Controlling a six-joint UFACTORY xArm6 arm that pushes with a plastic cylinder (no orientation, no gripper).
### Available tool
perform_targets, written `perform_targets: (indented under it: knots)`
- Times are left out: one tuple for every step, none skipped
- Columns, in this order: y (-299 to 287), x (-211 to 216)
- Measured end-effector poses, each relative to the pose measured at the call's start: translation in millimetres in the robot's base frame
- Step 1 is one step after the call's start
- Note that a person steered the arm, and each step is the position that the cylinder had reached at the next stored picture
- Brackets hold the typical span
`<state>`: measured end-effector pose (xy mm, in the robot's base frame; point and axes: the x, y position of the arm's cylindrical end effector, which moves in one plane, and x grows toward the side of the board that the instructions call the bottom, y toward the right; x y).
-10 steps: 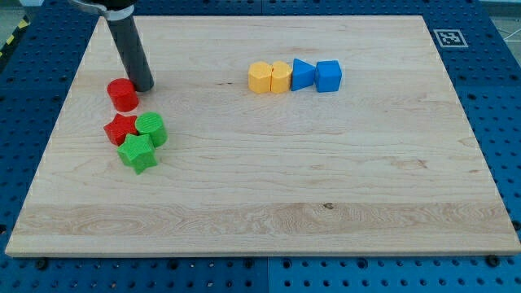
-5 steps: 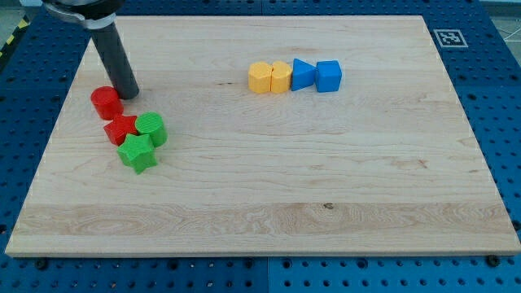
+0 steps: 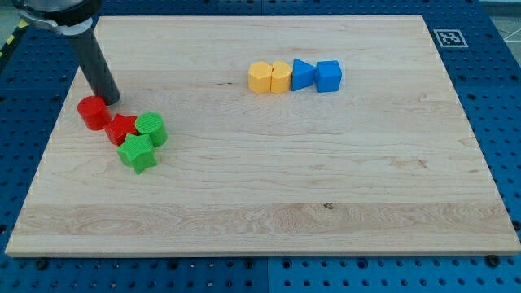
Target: Slide the red circle to the left side of the green star
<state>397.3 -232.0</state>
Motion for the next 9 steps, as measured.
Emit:
perform_targets:
  knots:
    - [0.0, 1.3]
    - [-1.4, 0.1]
    - [-1.8, -0.3]
    - [-11.1, -0.3]
    - [-21.8, 0.0]
    - [-25.4, 5.9]
    - [-24.5, 9.8]
    - [-24.5, 9.8]
    - [-24.5, 16.7]
